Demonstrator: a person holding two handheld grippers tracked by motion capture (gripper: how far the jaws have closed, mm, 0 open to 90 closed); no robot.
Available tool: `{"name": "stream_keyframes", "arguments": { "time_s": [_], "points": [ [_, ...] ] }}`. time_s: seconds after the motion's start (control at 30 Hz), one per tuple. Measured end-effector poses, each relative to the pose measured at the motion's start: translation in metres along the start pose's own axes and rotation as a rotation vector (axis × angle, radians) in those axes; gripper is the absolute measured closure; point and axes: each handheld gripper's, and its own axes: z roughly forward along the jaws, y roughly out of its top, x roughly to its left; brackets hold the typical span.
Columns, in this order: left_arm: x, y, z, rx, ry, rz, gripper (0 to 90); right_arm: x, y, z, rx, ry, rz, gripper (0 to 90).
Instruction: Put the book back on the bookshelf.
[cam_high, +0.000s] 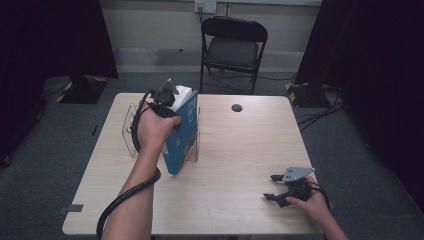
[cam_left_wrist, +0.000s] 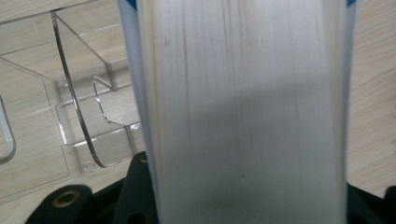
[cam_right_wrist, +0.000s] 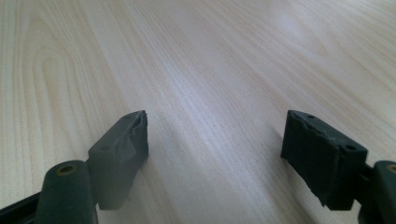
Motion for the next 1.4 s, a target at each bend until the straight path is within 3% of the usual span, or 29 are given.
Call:
{"name": "stream_keyframes", "arguments": {
  "time_s": [0.8, 1.17, 1.4],
  "points": [
    [-0.006, 0.013, 0.015, -0.036, 0.044, -0.048, 61.7, -0.001, 0.000, 0.000, -0.001, 0.000, -0.004, 21.9],
    [-0.012, 0.019, 0.021, -0.043, 0.074, -0.043, 61.6, -0.001, 0.000, 0.000, 0.001, 0.003, -0.001, 22.1],
    [-0.012, 0.020, 0.023, -0.040, 0.068, -0.042, 61.6, -0.001, 0.000, 0.000, 0.001, 0.003, -0.001, 22.0]
  ]
}}
